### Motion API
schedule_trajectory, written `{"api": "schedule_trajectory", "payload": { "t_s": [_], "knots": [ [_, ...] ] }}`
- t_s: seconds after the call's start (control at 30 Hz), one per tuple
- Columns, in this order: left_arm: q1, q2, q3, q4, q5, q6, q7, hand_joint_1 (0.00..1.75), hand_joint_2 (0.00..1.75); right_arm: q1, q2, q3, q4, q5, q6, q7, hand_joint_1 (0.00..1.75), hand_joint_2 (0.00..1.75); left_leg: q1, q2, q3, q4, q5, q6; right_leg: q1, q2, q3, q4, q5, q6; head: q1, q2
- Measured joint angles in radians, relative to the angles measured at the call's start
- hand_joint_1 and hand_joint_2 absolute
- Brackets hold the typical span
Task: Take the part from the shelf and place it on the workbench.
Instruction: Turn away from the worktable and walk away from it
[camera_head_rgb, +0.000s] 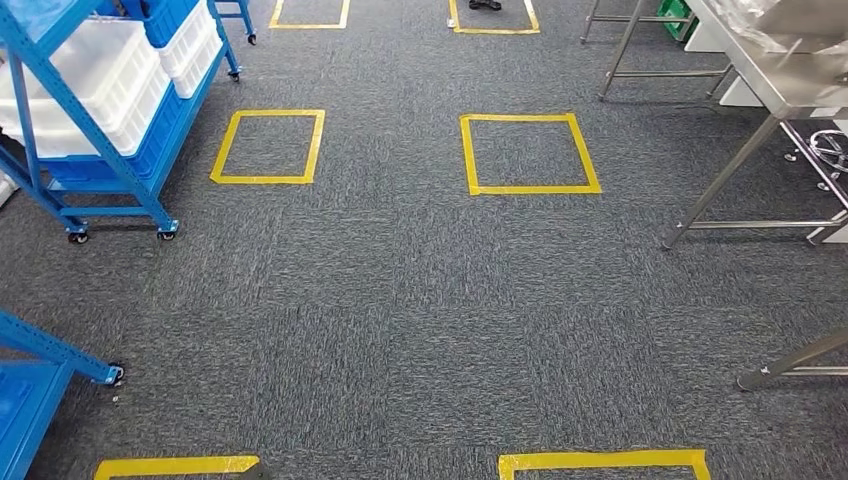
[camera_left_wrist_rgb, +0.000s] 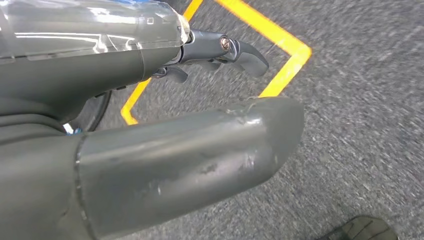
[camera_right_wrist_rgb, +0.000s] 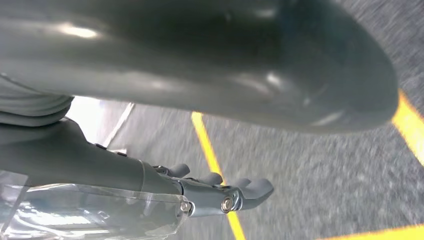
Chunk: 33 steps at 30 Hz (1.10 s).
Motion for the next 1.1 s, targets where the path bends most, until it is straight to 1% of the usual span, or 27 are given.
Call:
{"api": "schedule_trajectory", "payload": {
  "t_s": [0.03, 0.07, 0.1, 0.13, 0.17, 0.2, 0.23, 0.27, 0.3, 0.33, 0.4, 0.43, 0.47, 0.57, 0.6, 0.63, 0.7, 0.73, 0.77, 0.8, 0.83, 0.87, 0.93, 0.97, 1.0, 1.07, 1.1],
  "knots": [
    [-0.003, 0.002, -0.023, 0.000, -0.001, -0.001, 0.004, 0.00, 0.00, -0.006, -0.003, 0.027, 0.000, 0.001, 0.001, 0.003, 0.00, 0.00, 0.002, -0.010, -0.002, -0.004, 0.004, -0.006, 0.001, -0.011, 0.002, -0.007, 0.004, -0.003, 0.001, 0.000],
    [-0.003, 0.004, -0.046, 0.000, -0.001, -0.002, 0.008, 0.00, 0.00, -0.010, -0.005, 0.055, 0.000, 0.001, 0.004, 0.008, 0.00, 0.00, 0.001, -0.005, -0.003, -0.004, 0.004, -0.010, -0.002, -0.024, 0.007, -0.019, 0.011, -0.005, 0.001, 0.000],
    [-0.004, 0.005, -0.071, 0.000, -0.002, -0.004, 0.013, 0.00, 0.00, -0.013, -0.006, 0.085, 0.000, 0.002, 0.008, 0.012, 0.00, 0.00, 0.000, 0.016, -0.009, 0.007, -0.004, -0.013, -0.005, -0.036, 0.014, -0.034, 0.018, -0.009, 0.000, 0.000],
    [-0.005, 0.006, -0.096, 0.000, -0.003, -0.006, 0.018, 0.00, 0.00, -0.014, -0.007, 0.114, 0.000, 0.002, 0.012, 0.015, 0.00, 0.00, -0.001, 0.044, -0.025, 0.038, -0.024, -0.017, -0.007, -0.050, 0.021, -0.048, 0.025, -0.011, -0.001, 0.000],
    [-0.008, 0.007, -0.119, 0.000, -0.003, -0.007, 0.021, 0.00, 0.00, -0.013, -0.007, 0.141, 0.001, 0.002, 0.016, 0.018, 0.00, 0.00, 0.001, 0.075, -0.050, 0.091, -0.054, -0.021, -0.009, -0.064, 0.026, -0.057, 0.028, -0.011, -0.001, 0.000],
    [-0.012, 0.008, -0.138, 0.000, -0.003, -0.008, 0.023, 0.00, 0.00, -0.013, -0.007, 0.164, 0.001, 0.002, 0.019, 0.020, 0.00, 0.00, 0.004, 0.095, -0.083, 0.158, -0.087, -0.028, -0.009, -0.078, 0.028, -0.059, 0.028, -0.012, -0.002, 0.000],
    [-0.014, 0.009, -0.154, 0.000, -0.003, -0.009, 0.025, 0.00, 0.00, -0.013, -0.007, 0.181, 0.002, 0.002, 0.021, 0.022, 0.00, 0.00, 0.008, 0.102, -0.115, 0.221, -0.111, -0.036, -0.009, -0.092, 0.028, -0.058, 0.026, -0.010, -0.002, 0.000],
    [-0.014, 0.010, -0.170, 0.000, -0.001, -0.010, 0.027, 0.00, 0.00, -0.014, -0.007, 0.198, 0.002, 0.000, 0.022, 0.023, 0.00, 0.00, 0.013, 0.106, -0.136, 0.260, -0.118, -0.043, -0.011, -0.105, 0.028, -0.056, 0.022, -0.007, -0.002, 0.000],
    [-0.013, 0.011, -0.186, 0.000, 0.005, -0.012, 0.028, 0.00, 0.00, -0.015, -0.007, 0.214, 0.002, -0.006, 0.021, 0.023, 0.00, 0.00, 0.019, 0.110, -0.139, 0.264, -0.107, -0.050, -0.014, -0.118, 0.029, -0.052, 0.018, -0.003, -0.002, 0.000],
    [-0.011, 0.012, -0.198, 0.000, 0.022, -0.012, 0.024, 0.00, 0.00, -0.015, -0.007, 0.227, 0.002, -0.023, 0.013, 0.018, 0.00, 0.00, 0.024, 0.117, -0.121, 0.224, -0.077, -0.058, -0.017, -0.130, 0.029, -0.046, 0.012, 0.003, -0.002, 0.000],
    [-0.009, 0.010, -0.201, 0.000, 0.097, -0.006, -0.001, 0.00, 0.00, -0.017, -0.008, 0.230, 0.002, -0.096, -0.018, -0.010, 0.00, 0.00, 0.030, 0.155, -0.055, 0.095, -0.016, -0.070, -0.021, -0.152, 0.029, -0.027, -0.006, 0.019, -0.003, 0.000],
    [-0.007, 0.007, -0.188, 0.000, 0.160, -0.003, -0.028, 0.00, 0.00, -0.017, -0.009, 0.218, 0.001, -0.153, -0.040, -0.037, 0.00, 0.00, 0.030, 0.169, -0.031, 0.048, 0.000, -0.067, -0.021, -0.161, 0.028, -0.016, -0.015, 0.028, -0.003, 0.000],
    [-0.005, 0.005, -0.164, 0.000, 0.235, -0.001, -0.061, 0.00, 0.00, -0.018, -0.010, 0.195, 0.001, -0.215, -0.061, -0.071, 0.00, 0.00, 0.028, 0.176, -0.020, 0.025, 0.003, -0.059, -0.019, -0.168, 0.028, -0.008, -0.023, 0.036, -0.001, 0.000],
    [0.002, 0.000, -0.049, 0.000, 0.447, -0.007, -0.149, 0.00, 0.00, -0.020, -0.010, 0.106, 0.001, -0.354, -0.102, -0.159, 0.00, 0.00, 0.020, 0.148, -0.024, 0.023, 0.000, -0.026, -0.025, -0.185, 0.033, -0.003, -0.033, 0.053, 0.003, 0.000],
    [0.002, 0.000, -0.010, 0.000, 0.483, -0.009, -0.160, 0.00, 0.00, -0.021, -0.012, 0.079, 0.000, -0.371, -0.109, -0.171, 0.00, 0.00, 0.020, 0.138, -0.024, 0.021, 0.002, -0.018, -0.029, -0.170, 0.031, 0.007, -0.044, 0.058, 0.004, 0.000],
    [0.001, 0.000, 0.024, 0.000, 0.504, -0.010, -0.163, 0.00, 0.00, -0.021, -0.015, 0.055, 0.000, -0.381, -0.115, -0.177, 0.00, 0.00, 0.020, 0.128, -0.024, 0.019, 0.004, -0.011, -0.032, -0.145, 0.020, 0.034, -0.065, 0.061, 0.006, 0.000],
    [-0.004, 0.001, 0.071, -0.001, 0.517, -0.011, -0.165, 0.00, 0.00, -0.020, -0.024, 0.017, 0.000, -0.390, -0.120, -0.184, 0.00, 0.00, 0.018, 0.107, -0.027, 0.018, 0.007, -0.001, -0.035, -0.087, -0.039, 0.154, -0.132, 0.061, 0.010, 0.000],
    [-0.007, 0.002, 0.088, -0.002, 0.520, -0.013, -0.165, 0.00, 0.00, -0.020, -0.029, 0.000, -0.001, -0.391, -0.120, -0.185, 0.00, 0.00, 0.015, 0.095, -0.028, 0.018, 0.007, 0.001, -0.034, -0.075, -0.078, 0.228, -0.160, 0.058, 0.010, 0.000],
    [-0.009, 0.002, 0.104, -0.002, 0.523, -0.014, -0.166, 0.00, 0.00, -0.020, -0.034, -0.014, -0.001, -0.391, -0.120, -0.186, 0.00, 0.00, 0.011, 0.081, -0.029, 0.018, 0.008, 0.003, -0.032, -0.070, -0.110, 0.282, -0.172, 0.054, 0.011, 0.000],
    [-0.010, 0.002, 0.117, -0.002, 0.525, -0.015, -0.166, 0.00, 0.00, -0.020, -0.037, -0.026, -0.001, -0.391, -0.120, -0.186, 0.00, 0.00, 0.008, 0.068, -0.029, 0.018, 0.008, 0.004, -0.029, -0.067, -0.127, 0.302, -0.163, 0.049, 0.011, 0.000],
    [-0.010, 0.002, 0.128, -0.003, 0.526, -0.015, -0.166, 0.00, 0.00, -0.021, -0.039, -0.036, -0.002, -0.391, -0.121, -0.186, 0.00, 0.00, 0.006, 0.054, -0.028, 0.018, 0.009, 0.005, -0.025, -0.063, -0.124, 0.280, -0.134, 0.042, 0.010, 0.000],
    [-0.011, 0.002, 0.136, -0.003, 0.527, -0.014, -0.167, 0.00, 0.00, -0.022, -0.041, -0.043, -0.002, -0.389, -0.123, -0.187, 0.00, 0.00, 0.005, 0.040, -0.026, 0.018, 0.009, 0.005, -0.021, -0.053, -0.102, 0.221, -0.091, 0.033, 0.011, 0.000],
    [-0.016, 0.000, 0.147, -0.003, 0.517, -0.010, -0.165, 0.00, 0.00, -0.026, -0.047, -0.055, -0.005, -0.384, -0.127, -0.189, 0.00, 0.00, 0.004, 0.016, -0.027, 0.019, 0.011, 0.003, -0.013, -0.005, -0.048, 0.084, -0.019, 0.018, 0.010, 0.000],
    [-0.020, -0.002, 0.149, -0.003, 0.507, -0.007, -0.163, 0.00, 0.00, -0.032, -0.051, -0.060, -0.005, -0.379, -0.127, -0.190, 0.00, 0.00, 0.004, 0.005, -0.029, 0.019, 0.013, 0.000, -0.011, 0.011, -0.031, 0.040, -0.001, 0.014, 0.011, 0.000],
    [-0.026, -0.003, 0.150, -0.003, 0.494, -0.004, -0.159, 0.00, 0.00, -0.039, -0.055, -0.063, -0.006, -0.374, -0.125, -0.189, 0.00, 0.00, 0.005, -0.006, -0.033, 0.019, 0.015, -0.005, -0.009, 0.019, -0.025, 0.022, 0.004, 0.012, 0.011, 0.000],
    [-0.036, -0.002, 0.147, -0.003, 0.470, -0.003, -0.147, 0.00, 0.00, -0.056, -0.058, -0.067, -0.008, -0.358, -0.117, -0.185, 0.00, 0.00, 0.006, -0.024, -0.037, 0.016, 0.021, -0.017, -0.010, -0.003, -0.023, 0.013, 0.010, 0.009, 0.012, 0.000],
    [-0.040, -0.002, 0.144, -0.003, 0.461, -0.003, -0.141, 0.00, 0.00, -0.064, -0.057, -0.067, -0.009, -0.351, -0.112, -0.183, 0.00, 0.00, 0.005, -0.014, -0.041, 0.020, 0.018, -0.021, -0.011, -0.014, -0.020, 0.004, 0.015, 0.005, 0.011, 0.000]
  ]
}}
